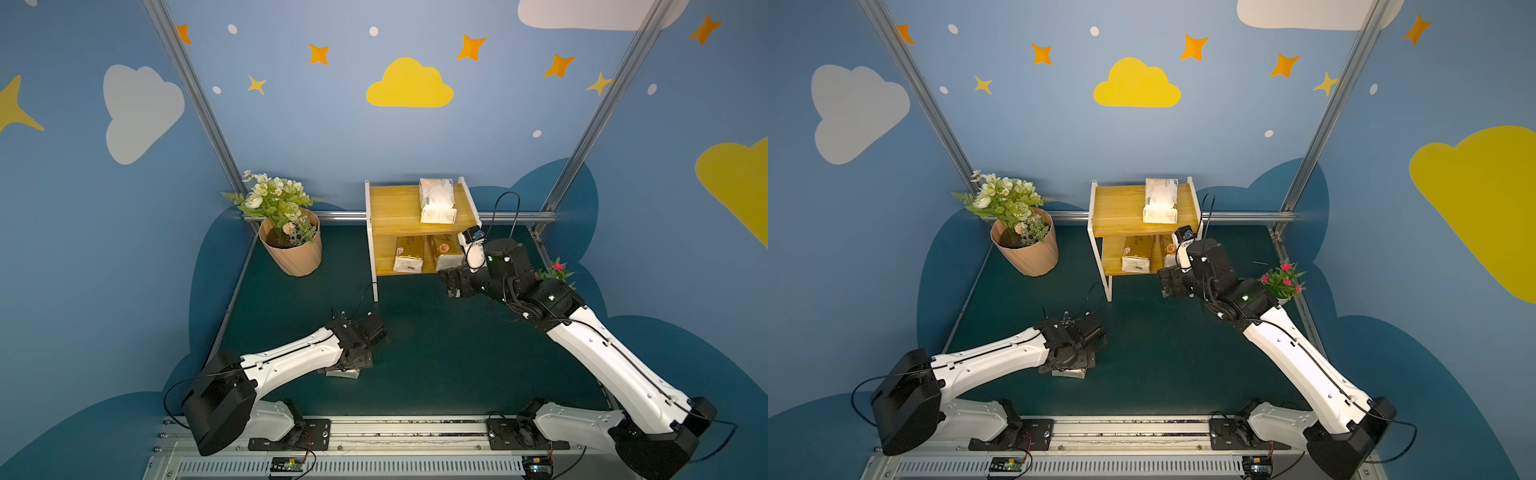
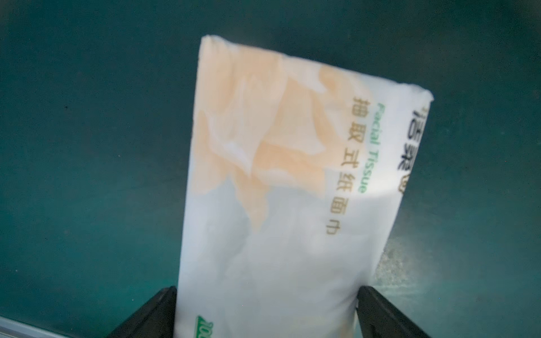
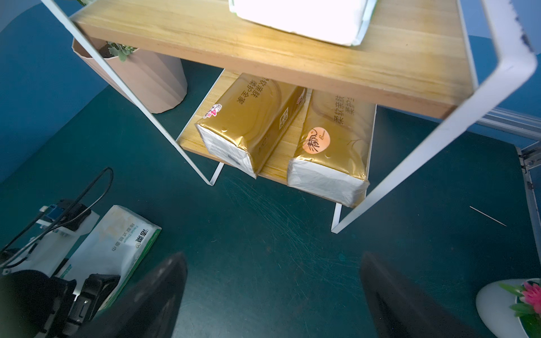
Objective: Place the tissue boxes on the shelf by color
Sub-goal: Pick up the box of tissues from the center of the board.
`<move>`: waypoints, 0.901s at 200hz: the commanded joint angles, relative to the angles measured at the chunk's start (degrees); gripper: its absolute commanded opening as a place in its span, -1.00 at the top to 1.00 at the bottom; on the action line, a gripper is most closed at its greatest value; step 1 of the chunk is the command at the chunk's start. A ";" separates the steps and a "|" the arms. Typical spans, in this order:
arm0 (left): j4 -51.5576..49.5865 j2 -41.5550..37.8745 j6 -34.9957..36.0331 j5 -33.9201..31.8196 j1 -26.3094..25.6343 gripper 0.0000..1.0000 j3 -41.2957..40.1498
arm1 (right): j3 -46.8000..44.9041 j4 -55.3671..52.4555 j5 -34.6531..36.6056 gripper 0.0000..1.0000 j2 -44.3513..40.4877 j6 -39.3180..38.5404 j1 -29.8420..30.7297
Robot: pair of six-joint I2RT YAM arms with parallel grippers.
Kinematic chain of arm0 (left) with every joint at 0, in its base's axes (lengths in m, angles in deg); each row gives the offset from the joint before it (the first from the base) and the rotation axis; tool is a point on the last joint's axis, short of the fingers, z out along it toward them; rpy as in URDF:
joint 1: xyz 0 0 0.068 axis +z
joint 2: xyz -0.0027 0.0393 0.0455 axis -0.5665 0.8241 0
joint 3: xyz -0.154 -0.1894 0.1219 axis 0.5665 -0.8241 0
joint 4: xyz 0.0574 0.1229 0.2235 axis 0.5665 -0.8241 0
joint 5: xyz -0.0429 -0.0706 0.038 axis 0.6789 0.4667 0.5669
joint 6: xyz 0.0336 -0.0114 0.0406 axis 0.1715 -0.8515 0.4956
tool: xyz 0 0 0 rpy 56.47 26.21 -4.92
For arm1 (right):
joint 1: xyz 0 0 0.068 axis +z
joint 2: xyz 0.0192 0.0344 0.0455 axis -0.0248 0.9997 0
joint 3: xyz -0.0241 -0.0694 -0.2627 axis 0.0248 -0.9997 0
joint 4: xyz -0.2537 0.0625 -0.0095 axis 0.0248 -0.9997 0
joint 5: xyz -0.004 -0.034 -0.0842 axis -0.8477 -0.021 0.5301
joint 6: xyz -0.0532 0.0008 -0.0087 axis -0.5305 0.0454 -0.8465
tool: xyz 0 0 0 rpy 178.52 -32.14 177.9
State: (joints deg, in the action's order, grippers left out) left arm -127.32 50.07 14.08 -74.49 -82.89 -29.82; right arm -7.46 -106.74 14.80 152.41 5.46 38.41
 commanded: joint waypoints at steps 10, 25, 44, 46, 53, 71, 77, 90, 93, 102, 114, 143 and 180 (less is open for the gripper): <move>-1.73 -2.06 -0.06 -0.12 0.04 -1.00 -0.34 | 0.66 -0.60 -0.35 -0.97 -1.67 -0.63 -0.15; -2.17 -2.75 -0.07 -0.12 0.04 -1.00 -0.50 | 0.43 -0.35 -0.46 -0.97 -1.84 -0.69 -0.11; -2.67 -2.56 0.47 0.31 0.01 -1.00 -0.35 | -0.07 0.29 -0.54 -0.97 -2.02 -0.42 -0.11; -2.69 -2.52 0.46 0.36 0.03 -1.00 -0.34 | -0.04 0.33 -0.52 -0.97 -2.02 -0.38 -0.11; -2.95 -2.27 0.70 0.57 0.04 -1.00 -0.16 | -0.17 0.47 -0.54 -0.97 -2.02 -0.33 -0.11; -3.33 -1.75 1.07 0.74 0.09 -1.00 0.06 | -0.41 0.75 -0.63 -0.97 -2.07 -0.01 -0.11; -3.49 -1.71 1.10 0.88 0.05 -1.00 0.12 | -0.52 0.92 -0.64 -0.97 -2.11 0.08 -0.11; -3.60 -1.62 1.27 0.96 0.04 -1.00 0.02 | -0.62 1.02 -0.50 -0.97 -2.11 0.48 -0.10; -3.59 -1.60 1.25 0.97 0.00 -1.00 0.01 | -0.66 1.02 -0.54 -0.97 -2.11 0.51 -0.13; -3.47 -1.45 1.21 1.24 0.11 -1.00 -0.23 | -0.70 1.10 -0.54 -0.97 -2.16 0.60 -0.02; -3.28 -0.89 1.24 1.86 0.04 -1.00 -0.34 | -0.70 1.11 -0.46 -0.97 -2.20 0.77 -0.02; -2.58 0.94 1.68 3.62 0.05 -1.00 -0.51 | -0.91 1.03 -0.24 -0.97 -2.42 0.98 -0.03; -1.83 2.02 2.00 5.55 0.04 -1.00 -1.12 | -2.30 2.34 -0.30 -0.97 -2.55 1.45 -0.02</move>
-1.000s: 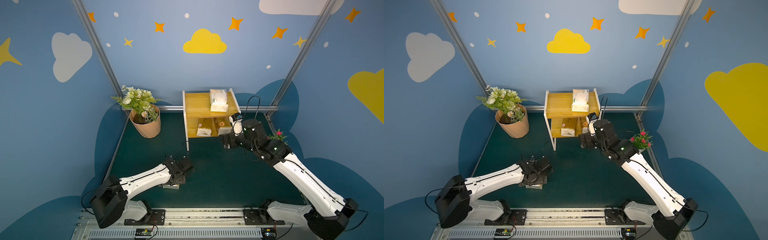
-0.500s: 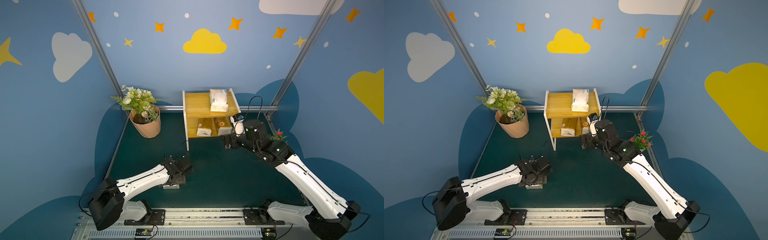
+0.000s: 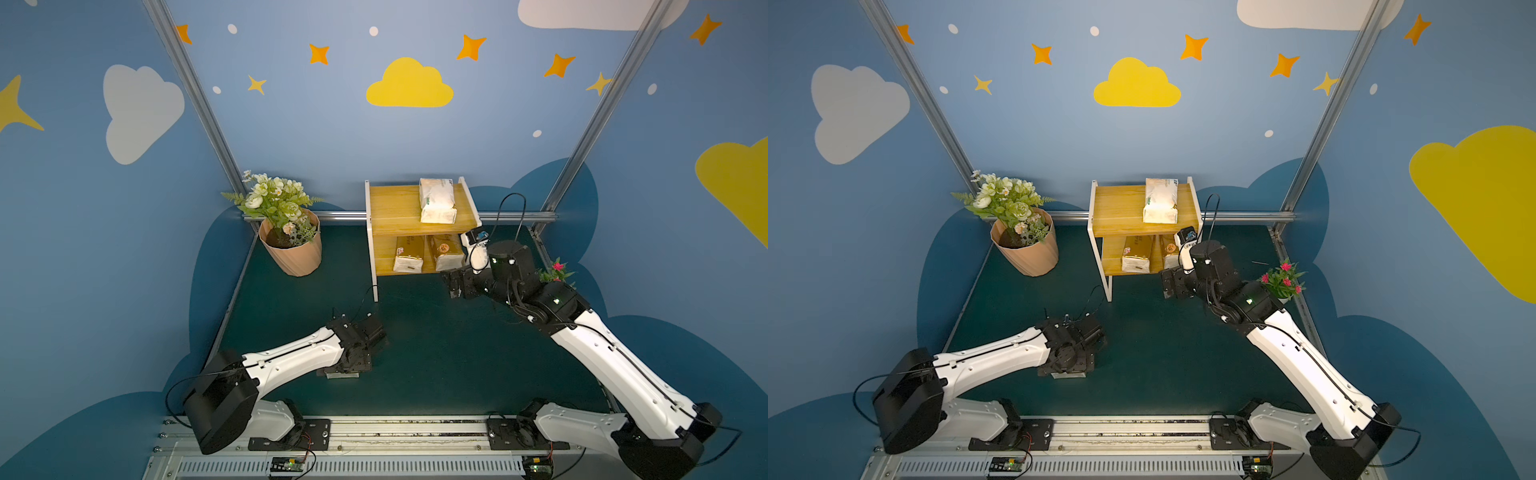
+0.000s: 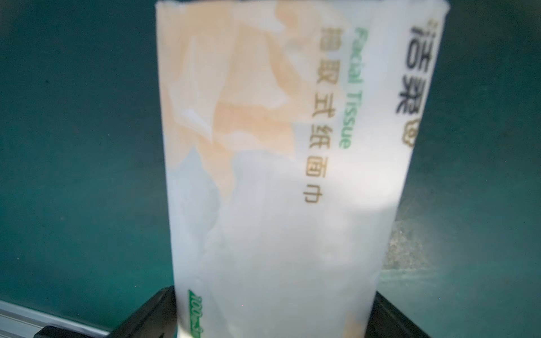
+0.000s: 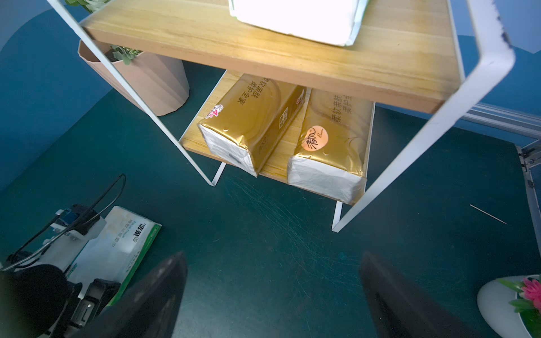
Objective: Place the tissue boxes on the shelf by color
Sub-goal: Pick up the box of tissues from the center of the board.
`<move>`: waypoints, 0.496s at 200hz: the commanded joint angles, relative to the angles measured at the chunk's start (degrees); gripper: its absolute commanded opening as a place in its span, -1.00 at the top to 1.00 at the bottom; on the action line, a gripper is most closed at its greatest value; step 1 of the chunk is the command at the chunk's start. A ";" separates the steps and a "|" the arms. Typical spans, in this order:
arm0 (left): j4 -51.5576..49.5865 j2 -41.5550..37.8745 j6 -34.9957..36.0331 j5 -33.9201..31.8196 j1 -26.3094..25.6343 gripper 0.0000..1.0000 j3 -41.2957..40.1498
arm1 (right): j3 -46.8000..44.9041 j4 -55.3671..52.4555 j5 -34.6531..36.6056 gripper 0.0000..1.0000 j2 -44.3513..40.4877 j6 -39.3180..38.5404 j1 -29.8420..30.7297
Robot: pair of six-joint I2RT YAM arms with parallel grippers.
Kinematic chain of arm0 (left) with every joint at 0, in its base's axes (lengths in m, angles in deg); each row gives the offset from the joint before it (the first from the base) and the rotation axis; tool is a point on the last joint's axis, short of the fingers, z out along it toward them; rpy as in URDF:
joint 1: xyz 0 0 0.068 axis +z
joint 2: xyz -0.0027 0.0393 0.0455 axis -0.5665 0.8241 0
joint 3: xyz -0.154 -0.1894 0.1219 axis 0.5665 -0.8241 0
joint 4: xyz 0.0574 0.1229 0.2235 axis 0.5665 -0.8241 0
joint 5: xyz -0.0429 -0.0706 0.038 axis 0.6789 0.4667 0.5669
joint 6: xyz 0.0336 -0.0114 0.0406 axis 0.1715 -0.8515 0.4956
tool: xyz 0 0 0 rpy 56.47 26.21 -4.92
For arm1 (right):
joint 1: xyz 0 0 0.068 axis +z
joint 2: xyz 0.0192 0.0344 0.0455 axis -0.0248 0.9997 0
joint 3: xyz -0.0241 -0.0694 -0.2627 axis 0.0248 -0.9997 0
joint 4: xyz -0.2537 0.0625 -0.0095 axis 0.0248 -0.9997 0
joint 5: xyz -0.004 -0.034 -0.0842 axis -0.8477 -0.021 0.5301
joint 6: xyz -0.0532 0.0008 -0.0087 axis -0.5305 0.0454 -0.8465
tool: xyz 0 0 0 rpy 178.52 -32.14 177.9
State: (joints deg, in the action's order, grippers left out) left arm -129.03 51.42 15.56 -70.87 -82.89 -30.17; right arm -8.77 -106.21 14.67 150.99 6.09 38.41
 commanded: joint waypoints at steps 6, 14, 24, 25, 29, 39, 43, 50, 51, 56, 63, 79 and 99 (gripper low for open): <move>-0.01 0.76 0.40 2.12 0.08 -1.00 -0.91 | -1.19 1.89 -0.08 -0.97 -1.13 0.98 -0.02; 0.21 0.96 0.44 2.42 0.10 -1.00 -1.08 | -1.28 2.08 -0.30 -0.97 -1.05 0.95 -0.02; 0.38 1.26 0.46 2.74 0.04 -1.00 -1.08 | -1.41 2.17 -0.21 -0.97 -0.96 1.12 0.00; 0.38 1.30 0.51 2.78 0.04 -1.00 -1.06 | -1.41 2.17 -0.18 -0.97 -0.96 1.12 -0.01; 0.54 1.45 0.62 2.90 0.08 -1.00 -1.04 | -1.50 2.17 -0.16 -0.97 -0.95 1.16 -0.02; 0.70 1.98 0.73 3.16 0.10 -1.00 -1.00 | -1.64 2.26 -0.15 -0.97 -0.95 0.92 0.01; 0.73 2.16 0.73 3.22 0.06 -1.00 -0.96 | -1.67 2.27 -0.07 -0.97 -0.95 0.93 0.00; 0.81 2.55 0.73 3.45 0.13 -1.00 -0.95 | -1.76 2.26 0.10 -0.97 -0.90 0.91 -0.02; 0.82 2.60 0.73 3.53 0.08 -1.00 -0.95 | -1.76 2.26 0.11 -0.97 -0.88 0.88 -0.02; 0.90 2.91 0.77 3.58 0.04 -1.00 -1.03 | -1.77 2.30 0.11 -0.97 -0.87 0.79 -0.02; 0.87 3.18 0.60 3.52 0.08 -1.00 -1.04 | -1.77 2.28 0.16 -0.97 -0.81 0.80 -0.04; 0.92 3.56 0.43 3.57 0.04 -1.00 -1.13 | -1.76 2.34 0.37 -0.97 -0.63 0.89 -0.16; 0.95 3.83 -0.17 3.51 0.11 -0.95 -1.46 | -1.35 2.34 0.58 -0.97 -0.01 1.01 -0.11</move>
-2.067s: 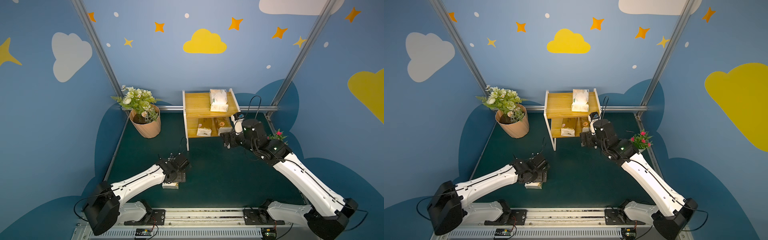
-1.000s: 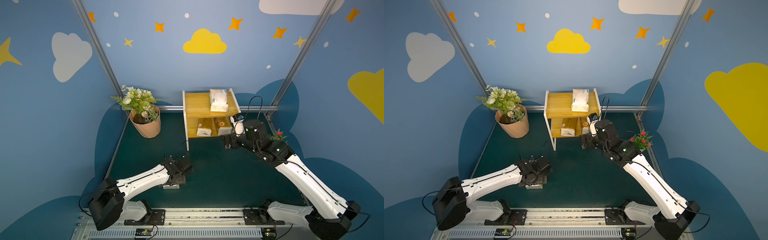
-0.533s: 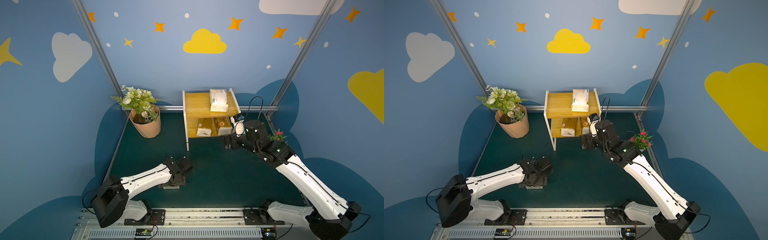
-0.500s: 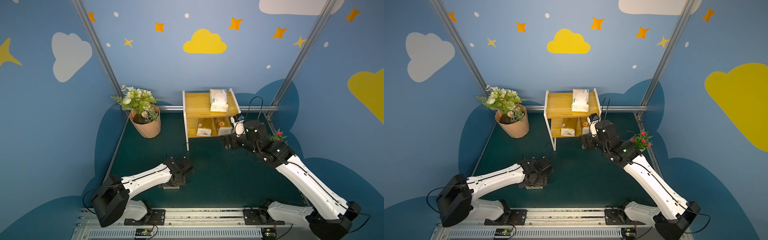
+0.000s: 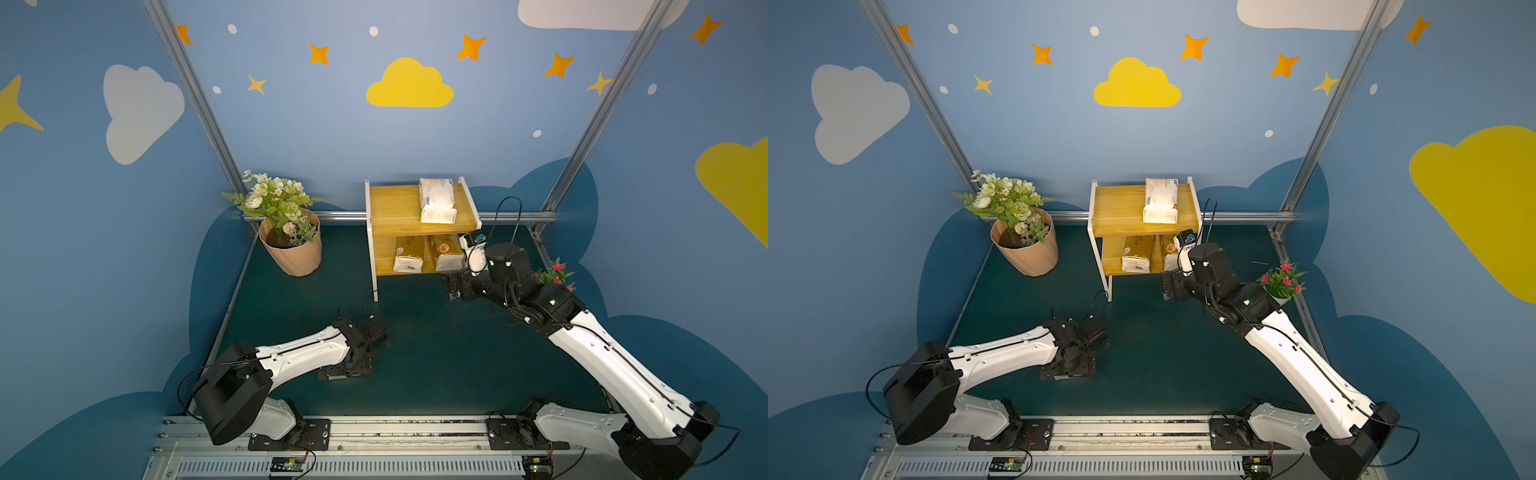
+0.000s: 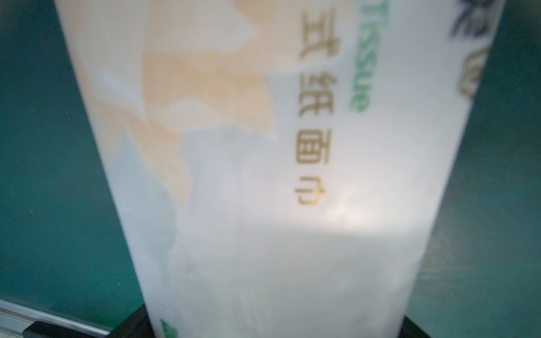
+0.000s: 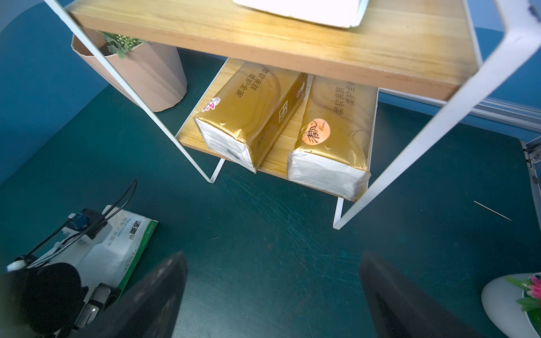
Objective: Place the tissue boxes on the shelf by color
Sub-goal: Pick up the box of tissues from the center of the board.
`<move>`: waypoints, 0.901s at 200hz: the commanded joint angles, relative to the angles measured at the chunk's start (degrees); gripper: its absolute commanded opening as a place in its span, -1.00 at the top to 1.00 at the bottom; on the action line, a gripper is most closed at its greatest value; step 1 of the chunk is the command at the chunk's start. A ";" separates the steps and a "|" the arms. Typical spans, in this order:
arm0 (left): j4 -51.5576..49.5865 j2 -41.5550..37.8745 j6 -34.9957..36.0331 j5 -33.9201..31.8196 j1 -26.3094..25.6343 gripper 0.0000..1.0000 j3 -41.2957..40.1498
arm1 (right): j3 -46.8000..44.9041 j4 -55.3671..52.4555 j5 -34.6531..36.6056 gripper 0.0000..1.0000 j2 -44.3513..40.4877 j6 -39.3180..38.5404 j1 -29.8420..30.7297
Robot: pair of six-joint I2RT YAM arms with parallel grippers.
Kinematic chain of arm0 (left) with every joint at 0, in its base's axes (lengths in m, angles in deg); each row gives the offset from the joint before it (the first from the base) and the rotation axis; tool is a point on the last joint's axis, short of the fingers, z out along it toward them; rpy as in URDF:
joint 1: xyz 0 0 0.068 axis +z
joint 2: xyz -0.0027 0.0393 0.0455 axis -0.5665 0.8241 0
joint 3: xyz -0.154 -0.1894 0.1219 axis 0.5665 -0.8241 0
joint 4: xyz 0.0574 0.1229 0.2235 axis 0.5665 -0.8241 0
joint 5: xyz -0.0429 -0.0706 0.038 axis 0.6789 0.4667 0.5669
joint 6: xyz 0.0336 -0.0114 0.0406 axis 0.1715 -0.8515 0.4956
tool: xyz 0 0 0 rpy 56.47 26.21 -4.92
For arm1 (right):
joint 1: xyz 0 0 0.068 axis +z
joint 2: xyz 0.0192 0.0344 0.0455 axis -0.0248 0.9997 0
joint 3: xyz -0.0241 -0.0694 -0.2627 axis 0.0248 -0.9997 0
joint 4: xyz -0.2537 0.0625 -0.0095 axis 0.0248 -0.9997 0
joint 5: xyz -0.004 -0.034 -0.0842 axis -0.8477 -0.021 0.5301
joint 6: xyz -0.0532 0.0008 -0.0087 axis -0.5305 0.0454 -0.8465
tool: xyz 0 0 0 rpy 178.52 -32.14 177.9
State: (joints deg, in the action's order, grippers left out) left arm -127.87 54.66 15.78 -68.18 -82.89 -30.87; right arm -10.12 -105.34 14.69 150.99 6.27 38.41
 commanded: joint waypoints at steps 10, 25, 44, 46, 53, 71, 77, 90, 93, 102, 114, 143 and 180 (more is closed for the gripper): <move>-0.09 0.67 -0.52 0.87 0.02 -0.89 -0.83 | 0.28 1.47 0.60 -0.97 0.39 0.95 -0.20; 0.00 0.72 -0.80 0.78 0.07 -0.74 -1.02 | 0.69 1.47 0.46 -0.97 0.95 1.04 -0.20; 0.12 1.02 -1.07 0.73 0.11 -0.59 -1.00 | 1.23 1.46 0.29 -0.97 1.71 0.93 -0.20; 0.11 1.04 -1.05 0.78 0.19 -0.59 -1.03 | 1.25 1.47 0.27 -0.97 1.76 0.91 -0.20; -0.10 1.09 -1.11 0.59 0.15 -0.54 -0.94 | 1.40 1.47 -0.07 -0.96 1.92 0.83 -0.20; -0.63 0.67 -1.31 0.02 0.15 -0.36 -0.70 | 1.59 1.60 -0.39 -0.92 2.21 0.82 -0.20; -1.11 0.52 -1.46 -0.41 0.13 -0.21 -0.49 | 1.54 1.71 -0.43 -0.90 2.29 0.81 -0.20; -2.12 -0.06 -1.55 -0.98 0.14 -0.01 0.15 | 1.59 1.82 -0.35 -0.89 2.30 0.80 -0.18; -2.44 -0.22 -1.70 -1.17 0.13 0.04 0.30 | 1.53 1.82 -0.42 -0.89 2.28 0.75 -0.19; -3.48 -0.71 -1.80 -1.44 0.13 0.17 0.87 | 1.53 1.95 -0.28 -0.89 2.21 0.76 -0.17; -4.74 -1.64 -1.83 -1.94 0.11 0.26 1.87 | 1.50 2.07 -0.08 -0.89 2.12 0.66 -0.20; -8.95 -4.06 -2.04 -4.23 -0.40 0.41 5.64 | 1.55 2.46 0.26 -0.89 2.03 0.45 -0.28; -16.16 -7.22 -3.49 -9.35 -1.50 0.46 13.30 | 1.75 3.23 0.23 -0.90 1.68 -0.27 -0.20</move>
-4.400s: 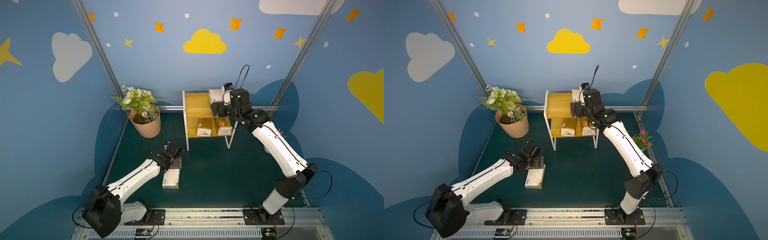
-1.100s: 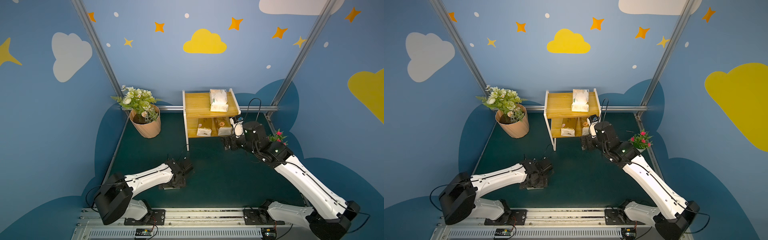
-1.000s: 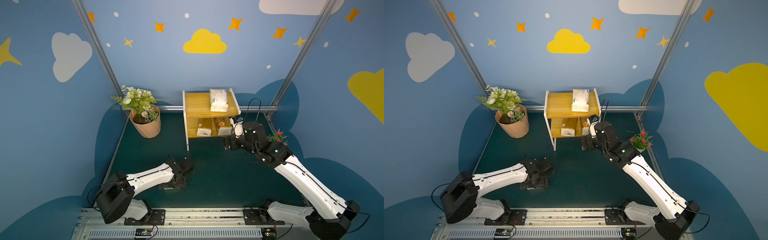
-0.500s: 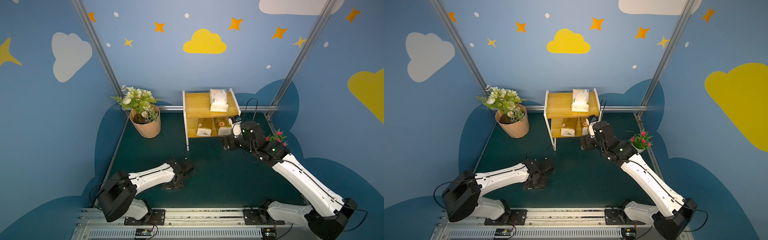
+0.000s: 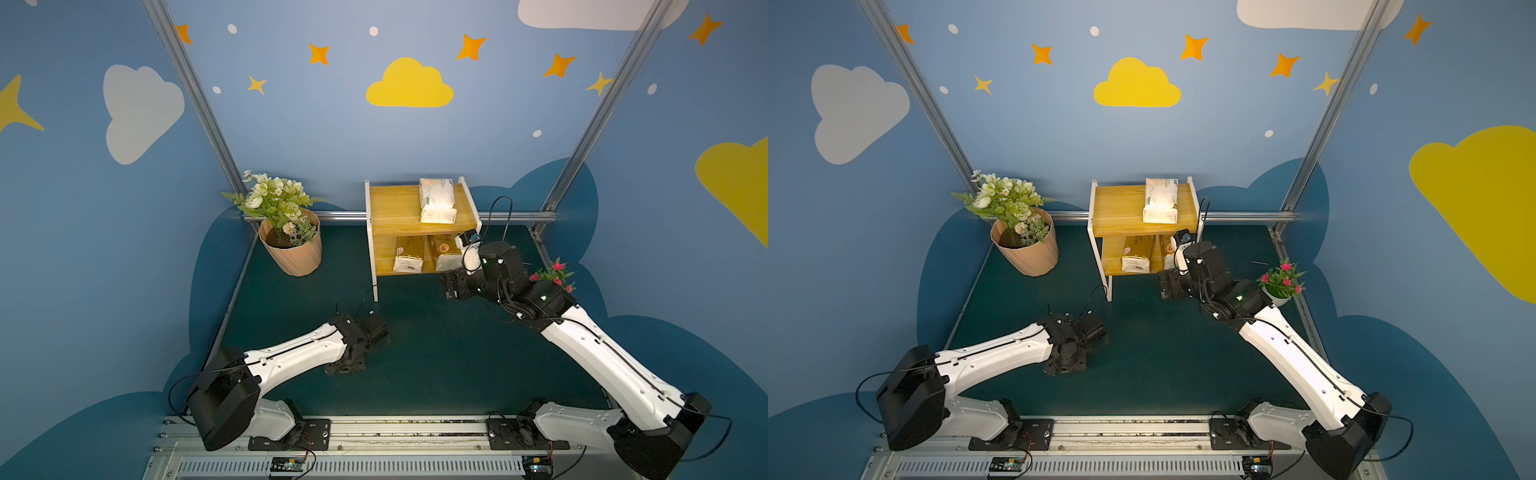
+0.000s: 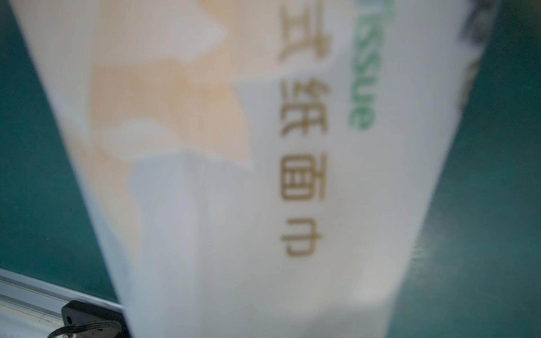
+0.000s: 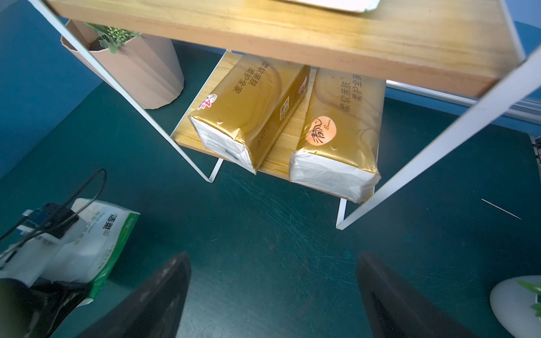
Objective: Place the tissue boxes on the shelf by color
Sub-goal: Pick up the box of tissues from the center of the board, then place a box of tissues on the shelf.
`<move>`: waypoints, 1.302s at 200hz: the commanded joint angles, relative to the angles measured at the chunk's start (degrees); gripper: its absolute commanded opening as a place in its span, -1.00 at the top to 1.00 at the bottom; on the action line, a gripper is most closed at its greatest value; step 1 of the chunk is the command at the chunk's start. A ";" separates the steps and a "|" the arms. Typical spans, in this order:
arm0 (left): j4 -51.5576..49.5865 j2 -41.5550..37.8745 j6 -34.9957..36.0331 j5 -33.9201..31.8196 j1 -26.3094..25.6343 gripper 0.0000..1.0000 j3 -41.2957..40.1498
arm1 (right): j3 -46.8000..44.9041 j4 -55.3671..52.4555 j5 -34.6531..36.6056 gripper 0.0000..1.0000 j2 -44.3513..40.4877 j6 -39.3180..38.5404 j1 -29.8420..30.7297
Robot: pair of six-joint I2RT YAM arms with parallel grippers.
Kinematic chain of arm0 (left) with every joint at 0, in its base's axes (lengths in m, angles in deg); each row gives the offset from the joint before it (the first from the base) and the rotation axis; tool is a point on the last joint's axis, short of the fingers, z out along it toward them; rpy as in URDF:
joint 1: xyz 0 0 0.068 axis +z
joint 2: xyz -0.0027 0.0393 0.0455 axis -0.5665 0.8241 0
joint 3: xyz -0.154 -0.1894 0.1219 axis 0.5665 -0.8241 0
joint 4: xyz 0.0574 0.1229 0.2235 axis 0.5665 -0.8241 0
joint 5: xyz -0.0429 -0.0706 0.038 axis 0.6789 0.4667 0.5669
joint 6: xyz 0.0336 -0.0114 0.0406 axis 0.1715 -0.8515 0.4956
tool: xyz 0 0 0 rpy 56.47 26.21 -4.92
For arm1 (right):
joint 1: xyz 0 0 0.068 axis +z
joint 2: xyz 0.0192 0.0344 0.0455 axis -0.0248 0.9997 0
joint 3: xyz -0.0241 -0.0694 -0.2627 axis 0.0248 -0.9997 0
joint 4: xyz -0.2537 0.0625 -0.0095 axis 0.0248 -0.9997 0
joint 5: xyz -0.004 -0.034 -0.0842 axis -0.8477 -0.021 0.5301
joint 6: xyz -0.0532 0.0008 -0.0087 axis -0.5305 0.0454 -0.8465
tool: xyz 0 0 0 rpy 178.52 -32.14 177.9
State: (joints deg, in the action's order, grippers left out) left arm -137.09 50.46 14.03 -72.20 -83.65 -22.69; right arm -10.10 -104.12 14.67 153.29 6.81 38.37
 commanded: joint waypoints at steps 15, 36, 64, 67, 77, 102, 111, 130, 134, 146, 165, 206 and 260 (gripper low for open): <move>-8.27 -4.80 -1.32 -7.03 -1.24 0.47 8.33 | 2.10 2.08 0.37 -0.90 -0.58 -1.60 -0.16; -9.04 -7.14 -1.44 -9.72 -1.64 0.48 12.02 | 2.42 2.26 0.40 -0.90 -0.54 -2.45 -0.19; -6.82 -9.34 1.75 -12.56 -1.91 0.54 16.52 | 2.31 2.62 0.53 -0.90 -0.51 -2.61 -0.24; -6.42 -9.51 2.35 -12.83 -1.92 0.54 16.93 | 2.29 2.64 0.62 -0.90 -0.52 -2.60 -0.24; -4.95 -9.91 4.24 -13.69 -1.88 0.58 18.59 | 2.12 2.68 0.64 -0.90 -0.61 -2.57 -0.25; -0.69 -9.50 10.64 -15.40 -1.94 0.62 23.03 | 1.57 2.59 0.93 -0.90 -1.51 -2.28 -0.15; 0.77 -8.59 13.30 -16.06 -1.93 0.63 25.00 | 1.40 2.40 1.36 -0.90 -1.90 -2.04 -0.15; 2.53 -5.37 18.59 -16.77 -1.96 0.64 30.60 | 1.24 1.67 2.26 -0.90 -2.92 -1.59 -0.16; 2.79 -4.29 19.64 -16.81 -1.80 0.65 31.97 | 1.09 1.53 2.37 -0.90 -3.17 -1.45 -0.14; 3.17 -1.38 22.61 -16.86 -1.82 0.64 35.87 | 1.04 0.98 2.71 -0.90 -3.95 -1.17 -0.08; 4.27 2.77 26.61 -16.30 -1.38 0.63 41.77 | 0.75 -0.04 3.43 -0.90 -5.21 -0.26 0.02; 4.33 10.05 32.96 -13.23 1.71 0.59 53.38 | -0.02 -2.56 6.01 -0.89 -8.18 1.49 0.96; -1.10 20.47 38.21 -6.35 7.86 0.58 72.74 | -3.23 -3.97 10.60 -0.89 -11.83 4.40 2.11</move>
State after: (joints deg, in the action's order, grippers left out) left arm -135.52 67.49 47.91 -81.44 -77.36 41.44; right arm -11.85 -106.35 22.01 142.86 9.02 39.81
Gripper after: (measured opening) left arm 0.476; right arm 0.944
